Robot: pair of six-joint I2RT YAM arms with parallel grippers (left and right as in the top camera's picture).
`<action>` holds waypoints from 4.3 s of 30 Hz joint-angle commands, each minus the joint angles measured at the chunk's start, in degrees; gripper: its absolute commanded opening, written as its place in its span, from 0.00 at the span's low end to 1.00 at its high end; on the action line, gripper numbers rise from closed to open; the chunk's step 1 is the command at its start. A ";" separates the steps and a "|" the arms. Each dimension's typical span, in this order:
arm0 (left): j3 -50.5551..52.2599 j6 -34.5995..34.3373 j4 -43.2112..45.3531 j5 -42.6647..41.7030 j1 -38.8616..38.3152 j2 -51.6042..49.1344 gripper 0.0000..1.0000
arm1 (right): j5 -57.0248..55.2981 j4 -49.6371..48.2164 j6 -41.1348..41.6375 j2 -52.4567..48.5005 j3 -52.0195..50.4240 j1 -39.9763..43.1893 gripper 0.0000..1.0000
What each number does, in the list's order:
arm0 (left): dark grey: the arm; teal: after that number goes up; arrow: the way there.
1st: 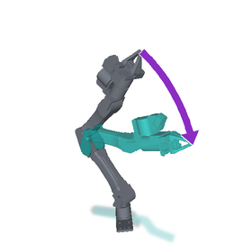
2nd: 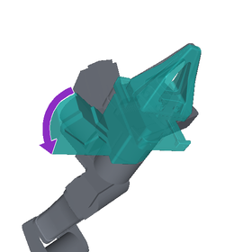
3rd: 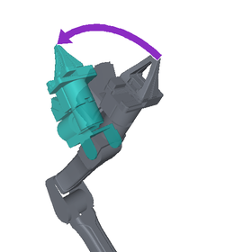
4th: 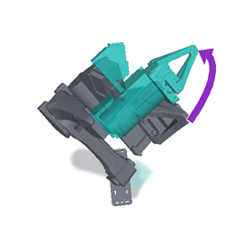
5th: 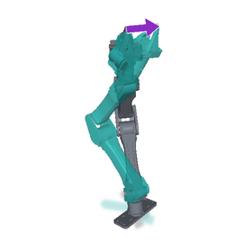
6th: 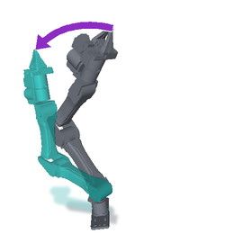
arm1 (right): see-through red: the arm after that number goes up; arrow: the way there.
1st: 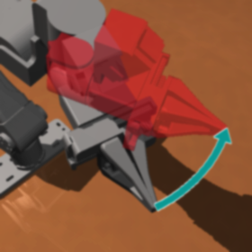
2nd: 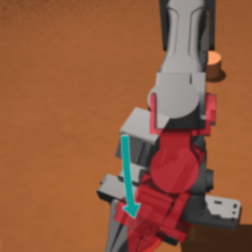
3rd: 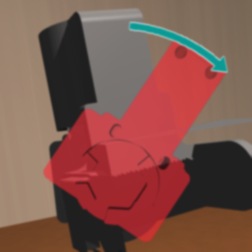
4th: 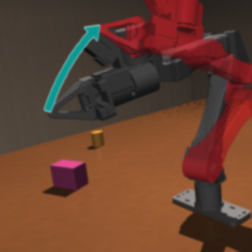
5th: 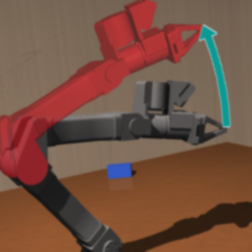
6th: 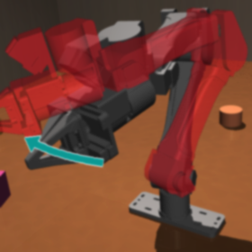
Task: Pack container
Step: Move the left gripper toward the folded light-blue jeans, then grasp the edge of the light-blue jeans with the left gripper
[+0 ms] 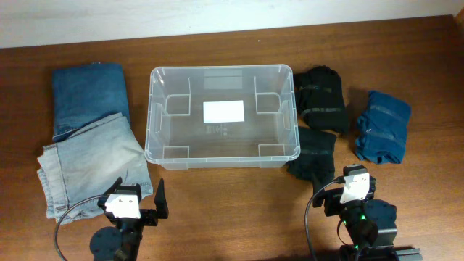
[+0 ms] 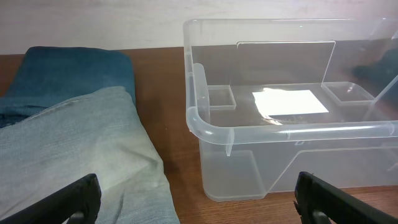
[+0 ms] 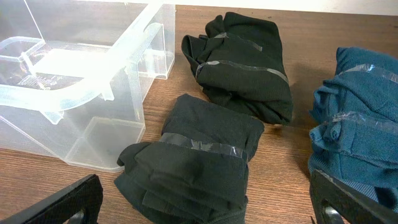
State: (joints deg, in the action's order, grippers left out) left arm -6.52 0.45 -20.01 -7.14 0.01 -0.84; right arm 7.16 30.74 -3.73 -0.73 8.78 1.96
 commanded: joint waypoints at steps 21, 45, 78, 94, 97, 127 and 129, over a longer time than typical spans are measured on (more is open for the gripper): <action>-0.66 -8.74 1.05 -4.00 0.13 0.42 0.99 | 0.35 -0.15 -0.33 0.55 -0.42 0.37 0.98; -60.65 -17.59 -34.29 10.05 14.84 -54.47 0.99 | 0.35 -0.15 -0.33 0.55 -0.42 0.37 0.98; -60.28 10.43 -37.88 -17.46 62.03 -104.39 0.99 | 0.35 -0.15 -0.33 0.52 -0.42 0.37 0.98; -60.26 14.19 -34.23 -23.74 58.55 -117.33 0.80 | 0.35 -0.15 -0.33 0.52 -0.42 0.37 0.98; -60.26 14.21 -34.23 -23.69 56.96 -118.38 0.62 | 0.35 -0.15 -0.33 0.52 -0.42 0.37 0.98; -48.48 14.19 -24.06 -30.18 55.58 -118.46 0.69 | 0.35 -0.15 -0.33 0.52 -0.42 0.37 0.98; -47.93 14.21 -22.71 -31.67 55.58 -118.46 0.68 | 0.35 -0.15 -0.33 0.52 -0.42 0.37 0.99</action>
State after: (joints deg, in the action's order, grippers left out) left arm -59.51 13.96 -45.63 -46.54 57.12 -112.66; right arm 7.16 30.74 -3.73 -0.69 8.78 1.96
